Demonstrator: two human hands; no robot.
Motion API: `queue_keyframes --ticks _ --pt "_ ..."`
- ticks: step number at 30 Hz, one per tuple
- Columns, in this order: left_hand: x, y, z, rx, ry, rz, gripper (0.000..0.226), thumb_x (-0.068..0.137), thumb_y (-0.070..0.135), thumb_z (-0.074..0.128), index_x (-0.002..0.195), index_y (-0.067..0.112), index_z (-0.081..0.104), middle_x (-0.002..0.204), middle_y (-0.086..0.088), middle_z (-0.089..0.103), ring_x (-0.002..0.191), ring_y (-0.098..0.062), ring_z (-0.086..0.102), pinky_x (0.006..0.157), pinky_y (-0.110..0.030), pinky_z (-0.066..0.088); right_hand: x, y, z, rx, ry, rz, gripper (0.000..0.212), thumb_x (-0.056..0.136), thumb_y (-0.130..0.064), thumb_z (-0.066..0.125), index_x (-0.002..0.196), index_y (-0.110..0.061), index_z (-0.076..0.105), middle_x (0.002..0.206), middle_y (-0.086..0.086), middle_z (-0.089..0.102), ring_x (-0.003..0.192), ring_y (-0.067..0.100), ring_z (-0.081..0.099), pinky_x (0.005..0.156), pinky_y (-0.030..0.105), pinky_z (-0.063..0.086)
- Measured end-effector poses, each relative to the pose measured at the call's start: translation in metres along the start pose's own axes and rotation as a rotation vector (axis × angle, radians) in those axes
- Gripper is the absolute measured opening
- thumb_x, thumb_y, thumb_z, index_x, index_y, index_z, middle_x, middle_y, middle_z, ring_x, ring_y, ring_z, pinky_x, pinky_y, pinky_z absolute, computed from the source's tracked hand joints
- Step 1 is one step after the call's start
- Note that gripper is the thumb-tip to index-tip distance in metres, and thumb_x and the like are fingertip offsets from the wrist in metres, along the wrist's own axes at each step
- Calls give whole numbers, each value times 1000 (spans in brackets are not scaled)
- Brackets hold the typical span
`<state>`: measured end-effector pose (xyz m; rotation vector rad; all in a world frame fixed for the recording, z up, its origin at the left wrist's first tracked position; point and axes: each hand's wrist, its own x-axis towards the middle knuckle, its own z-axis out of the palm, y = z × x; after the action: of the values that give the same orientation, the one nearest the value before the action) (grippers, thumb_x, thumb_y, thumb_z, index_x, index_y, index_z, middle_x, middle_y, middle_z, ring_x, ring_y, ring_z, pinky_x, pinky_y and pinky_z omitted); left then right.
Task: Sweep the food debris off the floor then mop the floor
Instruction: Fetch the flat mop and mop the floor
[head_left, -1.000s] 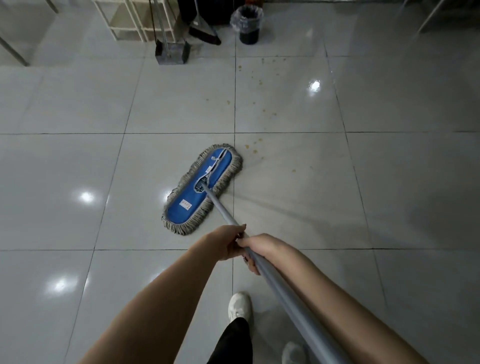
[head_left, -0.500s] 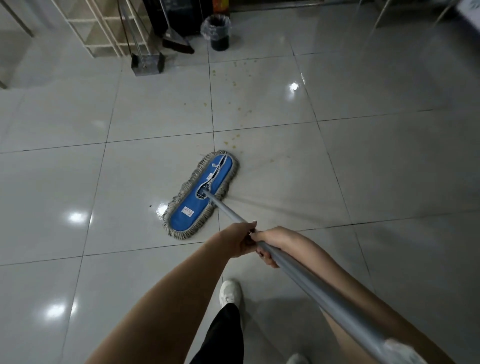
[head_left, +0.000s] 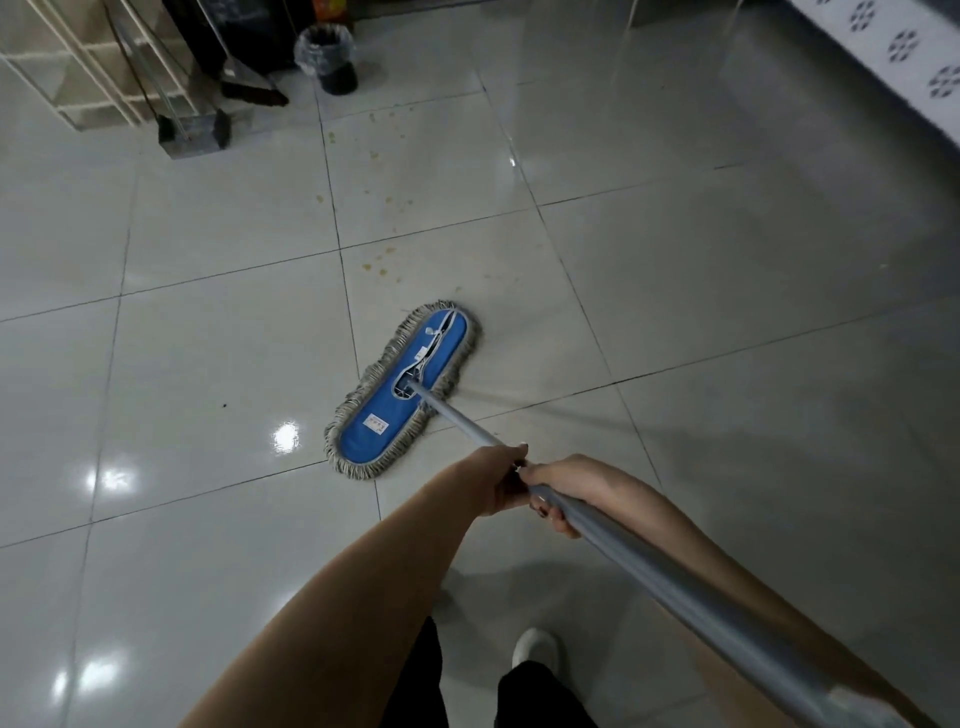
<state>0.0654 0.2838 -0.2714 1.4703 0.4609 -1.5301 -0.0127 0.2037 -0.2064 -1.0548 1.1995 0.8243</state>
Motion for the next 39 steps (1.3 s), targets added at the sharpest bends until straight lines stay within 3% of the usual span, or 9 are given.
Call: queue_keyframes --ticks 4,8,12,17,23,27,32,39 --pt "1 -25 44 48 -18 -13 26 98 23 46 80 4 45 70 -11 52 33 -16 59 34 -22 48 -10 38 -30 48 17 14 37 95 -34 53 71 -7 44 31 2 44 18 7 35 27 9 32" --pt "-3 -41 81 97 -34 -20 26 98 23 47 81 3 47 69 -10 54 38 -16 60 36 -22 50 -18 67 -56 75 19 6 37 96 -35 49 72 -8 43 49 1 43 18 7 34 28 8 31" --pt "-9 -62 118 130 -63 -26 27 98 21 46 79 3 45 68 -10 50 36 -16 58 33 -20 47 -30 103 -83 163 26 -1 39 96 -35 50 68 -9 43 32 1 43 19 8 35 30 7 32" --pt "-13 -86 155 168 -108 -37 27 99 19 44 77 2 44 69 -11 50 30 -14 56 32 -20 47 -44 137 -105 223 42 16 42 97 -36 48 66 -8 40 29 1 40 17 8 33 29 7 32" --pt "-22 -101 170 230 -108 -39 28 99 20 45 76 4 45 69 -9 51 38 -13 58 37 -19 50 -49 160 -111 246 11 43 44 97 -40 46 68 -7 43 32 0 43 20 9 37 30 10 34" --pt "-19 -97 164 190 -113 -33 27 99 18 45 75 4 44 69 -9 49 57 -17 53 37 -20 50 -38 157 -109 305 -22 59 45 96 -41 48 68 -7 43 33 0 44 21 9 37 31 10 34" --pt "-11 -80 155 180 -97 -40 27 98 17 47 74 5 43 66 -9 48 31 -10 54 34 -19 47 -26 138 -109 282 -44 33 48 96 -43 45 64 -7 43 33 0 44 21 9 39 29 10 34" --pt "5 -37 153 204 -66 -5 29 97 18 49 72 5 45 60 -9 51 26 -9 52 32 -16 45 -14 97 -122 341 -110 26 46 97 -42 43 66 -8 42 34 0 45 21 8 40 27 10 33"
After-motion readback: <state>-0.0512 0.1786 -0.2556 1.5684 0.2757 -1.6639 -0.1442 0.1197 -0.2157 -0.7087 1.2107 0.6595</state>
